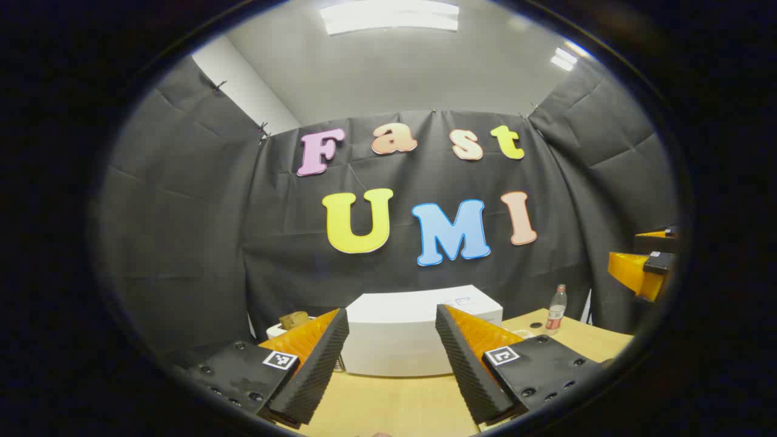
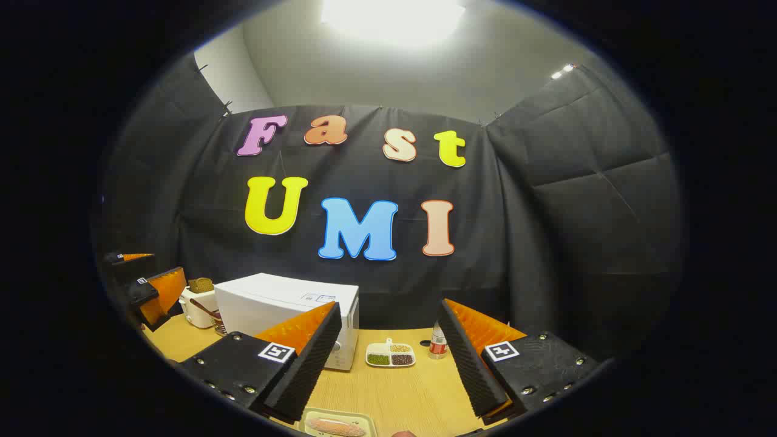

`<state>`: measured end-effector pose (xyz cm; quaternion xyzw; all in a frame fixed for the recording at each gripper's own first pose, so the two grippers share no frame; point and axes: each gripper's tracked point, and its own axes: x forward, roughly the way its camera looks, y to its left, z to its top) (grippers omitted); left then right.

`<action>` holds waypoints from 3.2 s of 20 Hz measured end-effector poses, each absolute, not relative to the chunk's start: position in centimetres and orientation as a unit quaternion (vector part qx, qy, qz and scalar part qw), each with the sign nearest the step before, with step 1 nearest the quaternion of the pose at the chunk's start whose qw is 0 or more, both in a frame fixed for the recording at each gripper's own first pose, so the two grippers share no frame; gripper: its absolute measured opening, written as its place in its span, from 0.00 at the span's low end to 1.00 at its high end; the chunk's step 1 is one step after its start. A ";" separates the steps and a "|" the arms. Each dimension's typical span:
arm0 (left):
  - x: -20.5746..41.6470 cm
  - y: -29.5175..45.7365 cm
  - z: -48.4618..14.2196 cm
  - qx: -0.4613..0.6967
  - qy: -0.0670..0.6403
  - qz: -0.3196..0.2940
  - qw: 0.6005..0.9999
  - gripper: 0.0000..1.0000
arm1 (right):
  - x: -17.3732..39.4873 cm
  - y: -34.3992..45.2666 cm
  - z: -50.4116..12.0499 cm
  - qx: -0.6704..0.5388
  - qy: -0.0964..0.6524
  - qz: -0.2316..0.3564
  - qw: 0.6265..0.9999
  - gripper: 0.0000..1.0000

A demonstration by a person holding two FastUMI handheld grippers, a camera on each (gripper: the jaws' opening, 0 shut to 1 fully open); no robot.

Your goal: Open the microwave oven with the left hand, put the food in, and close the microwave oven.

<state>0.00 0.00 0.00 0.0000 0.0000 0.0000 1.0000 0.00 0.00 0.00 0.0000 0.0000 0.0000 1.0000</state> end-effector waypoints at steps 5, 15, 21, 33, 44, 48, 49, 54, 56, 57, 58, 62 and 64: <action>-0.2 -0.4 0.3 0.001 -0.001 0.001 1.000 0.96 | -0.2 -1.0 -0.7 0.002 0.003 0.002 1.000 0.98; 1.7 -1.7 0.9 -0.005 -0.008 -0.011 1.000 0.99 | -0.6 -2.1 -1.5 0.013 0.006 -0.010 1.000 0.98; 4.8 -3.3 0.2 -0.021 -0.009 -0.029 0.999 0.96 | -1.2 -2.8 -1.3 0.009 0.008 -0.022 1.000 0.98; 14.6 -9.6 -6.5 -0.035 0.013 -0.092 0.995 0.96 | -3.8 -6.4 -1.5 -0.012 0.024 -0.088 0.996 0.98; 21.8 -16.8 -18.9 -0.010 0.117 -0.136 0.984 0.96 | -5.2 -8.2 -2.5 -0.027 0.053 -0.125 0.990 0.98; 23.1 -17.8 -22.1 -0.007 0.153 -0.132 0.979 0.91 | -5.4 -8.5 -2.1 -0.034 0.051 -0.129 0.990 0.98; 23.3 -18.1 -22.6 -0.008 0.161 -0.135 0.978 0.89 | -5.5 -8.6 -2.1 -0.037 0.050 -0.130 0.990 0.98; 23.7 -18.7 -24.7 -0.014 0.186 -0.130 0.974 0.50 | -5.9 -9.0 -2.4 -0.045 0.057 -0.132 0.989 0.98; 23.6 -18.4 -25.0 -0.009 0.196 -0.125 0.973 0.38 | -6.1 -9.1 -2.3 -0.045 0.057 -0.129 0.989 0.98; 24.1 -18.6 -25.2 -0.009 0.193 -0.126 0.973 0.36 | -6.1 -9.0 -2.4 -0.044 0.057 -0.126 0.989 0.98; 23.6 -18.6 -25.0 -0.011 0.198 -0.128 0.972 0.34 | -6.2 -9.0 -2.3 -0.043 0.057 -0.123 0.990 0.98; 23.6 -18.4 -25.1 0.002 0.206 -0.129 0.970 0.17 | -6.4 -9.2 -2.0 -0.043 0.049 -0.119 0.991 0.98; 23.0 -18.2 -24.9 0.003 0.217 -0.126 0.968 0.10 | -6.3 -9.3 -2.0 -0.041 0.046 -0.114 0.992 0.98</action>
